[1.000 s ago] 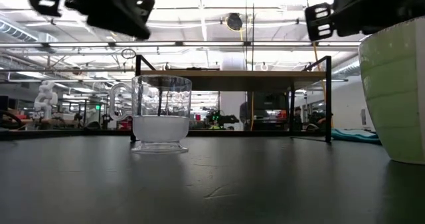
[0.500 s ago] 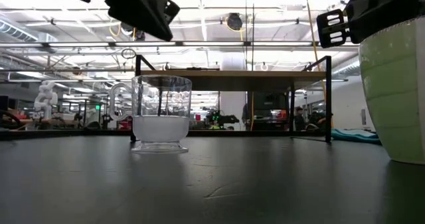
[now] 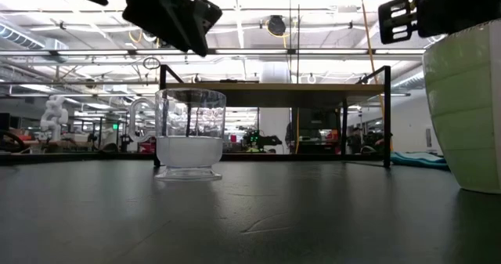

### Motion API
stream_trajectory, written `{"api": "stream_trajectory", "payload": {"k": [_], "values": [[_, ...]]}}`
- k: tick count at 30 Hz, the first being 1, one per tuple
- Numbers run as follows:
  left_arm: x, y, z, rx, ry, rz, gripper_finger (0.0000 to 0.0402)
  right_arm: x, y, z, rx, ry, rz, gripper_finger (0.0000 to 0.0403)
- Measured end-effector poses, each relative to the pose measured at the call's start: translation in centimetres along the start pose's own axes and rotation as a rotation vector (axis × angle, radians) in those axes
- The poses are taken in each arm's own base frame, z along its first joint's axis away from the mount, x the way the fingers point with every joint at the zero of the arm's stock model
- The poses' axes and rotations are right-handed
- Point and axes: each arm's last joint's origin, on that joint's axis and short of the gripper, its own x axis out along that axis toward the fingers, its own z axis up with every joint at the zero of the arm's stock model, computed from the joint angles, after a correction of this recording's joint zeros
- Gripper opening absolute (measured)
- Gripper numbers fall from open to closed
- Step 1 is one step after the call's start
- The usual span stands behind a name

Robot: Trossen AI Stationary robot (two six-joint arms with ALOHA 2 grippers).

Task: Stack small to large cups/mugs on shelf
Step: Put the transparent mug on the shelf

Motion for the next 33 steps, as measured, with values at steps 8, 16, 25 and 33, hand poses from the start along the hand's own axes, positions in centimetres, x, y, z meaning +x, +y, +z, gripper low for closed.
{"api": "stream_trajectory", "payload": {"k": [8,16,25,33], "values": [[-0.2,0.1,0.0,0.016,0.000,0.004,0.0143,-2.1,0.9,-1.5,0.000,-0.136,-0.025,0.0000],[-0.2,0.5,-0.2,0.053,-0.003,0.011,0.0143,-3.6,1.7,-3.6,-0.014,-0.246,-0.045,0.0000],[-0.6,2.6,-1.2,-0.021,-0.034,-0.065,0.0143,-4.1,1.7,-4.0,-0.049,-0.269,-0.078,0.0000],[0.0,2.5,-1.2,-0.032,-0.041,-0.111,0.0143,-4.1,1.4,-4.3,-0.032,-0.246,-0.099,0.0000]]}}
